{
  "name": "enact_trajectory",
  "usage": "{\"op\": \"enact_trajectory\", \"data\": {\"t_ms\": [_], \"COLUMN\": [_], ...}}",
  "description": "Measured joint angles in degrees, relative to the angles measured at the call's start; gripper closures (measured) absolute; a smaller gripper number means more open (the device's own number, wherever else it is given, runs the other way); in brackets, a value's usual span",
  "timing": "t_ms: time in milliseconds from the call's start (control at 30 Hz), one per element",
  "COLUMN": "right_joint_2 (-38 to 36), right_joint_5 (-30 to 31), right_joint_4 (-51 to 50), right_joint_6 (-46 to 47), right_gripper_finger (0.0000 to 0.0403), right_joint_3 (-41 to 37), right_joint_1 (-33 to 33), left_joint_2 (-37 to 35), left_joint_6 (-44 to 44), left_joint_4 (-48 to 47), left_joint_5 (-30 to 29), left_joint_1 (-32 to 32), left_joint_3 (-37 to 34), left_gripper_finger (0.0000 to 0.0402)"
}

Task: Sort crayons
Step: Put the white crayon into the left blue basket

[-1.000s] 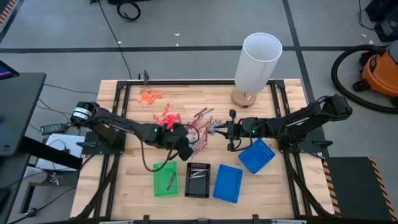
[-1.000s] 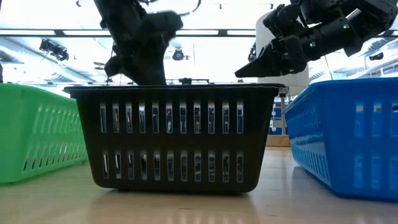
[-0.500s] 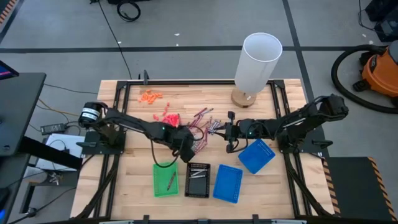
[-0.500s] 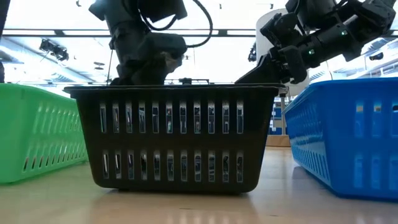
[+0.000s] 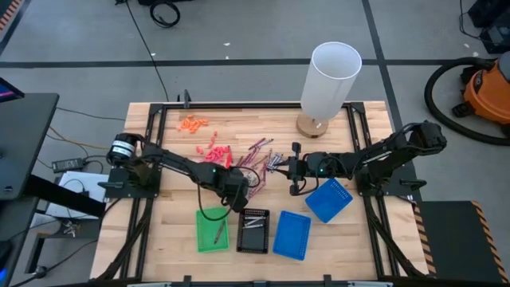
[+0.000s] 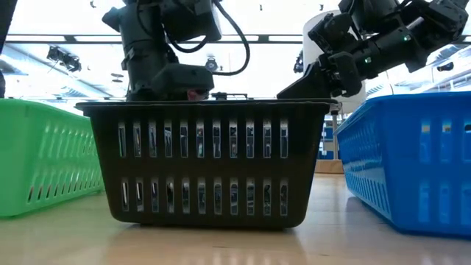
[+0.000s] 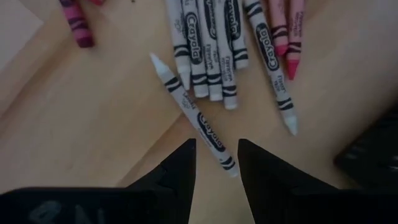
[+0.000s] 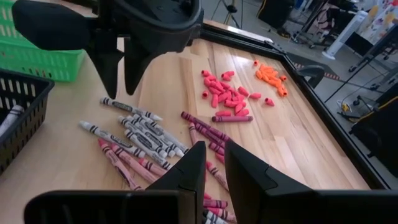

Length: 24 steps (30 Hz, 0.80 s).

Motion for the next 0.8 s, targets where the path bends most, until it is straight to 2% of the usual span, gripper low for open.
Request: {"op": "enact_trajectory", "data": {"t_ms": [200, 800], "right_joint_2": [0.0, -0.1], "right_joint_5": [0.0, 0.0], "right_joint_4": [0.1, 0.1], "right_joint_6": [0.0, 0.0], "right_gripper_finger": [0.0335, 0.0335], "right_joint_3": [0.0, 0.0], "right_joint_1": [0.0, 0.0], "left_joint_2": [0.1, 4.6], "left_joint_6": [-0.3, 0.4], "left_joint_4": [-0.1, -0.5], "left_joint_5": [-2.8, -2.5], "left_joint_1": [-0.2, -1.3], "left_joint_3": [0.0, 0.3], "left_gripper_finger": [0.0272, 0.0277]}}
